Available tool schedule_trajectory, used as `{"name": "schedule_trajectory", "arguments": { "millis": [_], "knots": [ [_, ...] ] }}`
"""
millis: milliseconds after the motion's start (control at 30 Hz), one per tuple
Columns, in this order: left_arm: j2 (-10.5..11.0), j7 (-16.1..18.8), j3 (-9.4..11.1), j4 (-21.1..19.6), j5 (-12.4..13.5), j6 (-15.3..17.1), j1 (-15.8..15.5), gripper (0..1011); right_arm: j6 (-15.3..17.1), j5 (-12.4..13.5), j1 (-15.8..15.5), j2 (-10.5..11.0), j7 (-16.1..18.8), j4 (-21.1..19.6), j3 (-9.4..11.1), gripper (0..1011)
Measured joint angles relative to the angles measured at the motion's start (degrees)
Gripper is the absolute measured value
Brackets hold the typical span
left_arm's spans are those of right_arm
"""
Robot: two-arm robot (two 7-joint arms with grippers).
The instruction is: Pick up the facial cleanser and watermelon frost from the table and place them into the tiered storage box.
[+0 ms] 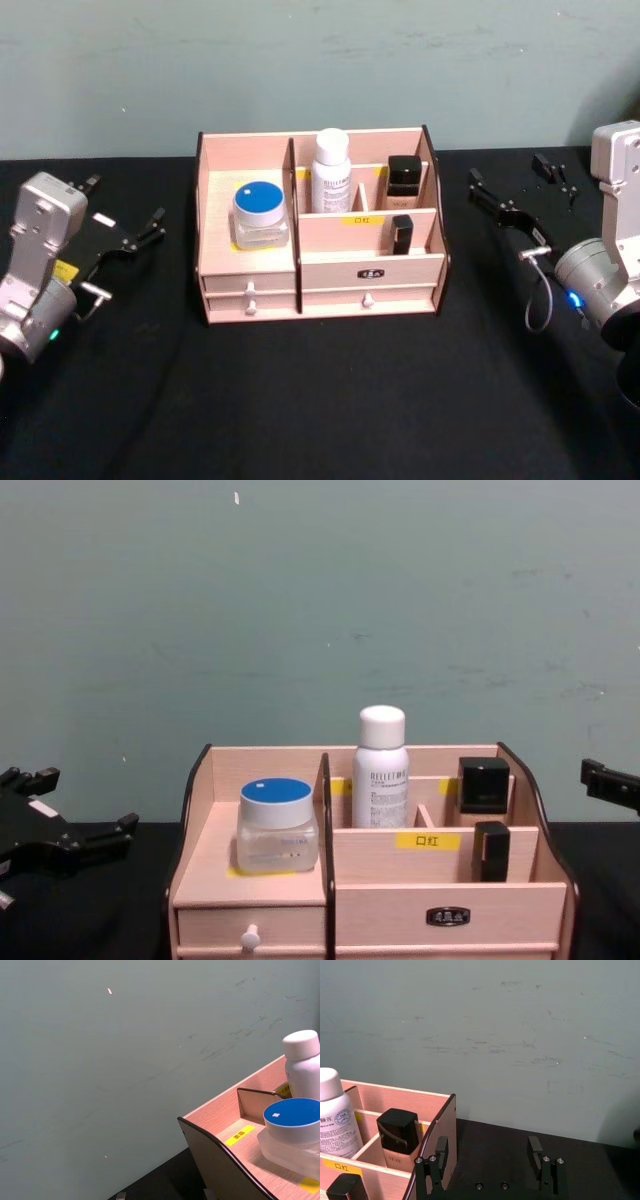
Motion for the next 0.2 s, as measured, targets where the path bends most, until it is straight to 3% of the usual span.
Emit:
{"name": "schedule_trajectory", "arguments": {
  "millis": [200],
  "knots": [
    [0.0,0.0,0.0,0.0,0.0,0.0,0.0,1001,0.0,0.0,0.0,0.0,0.0,0.0,0.0,1002]
  ]
}}
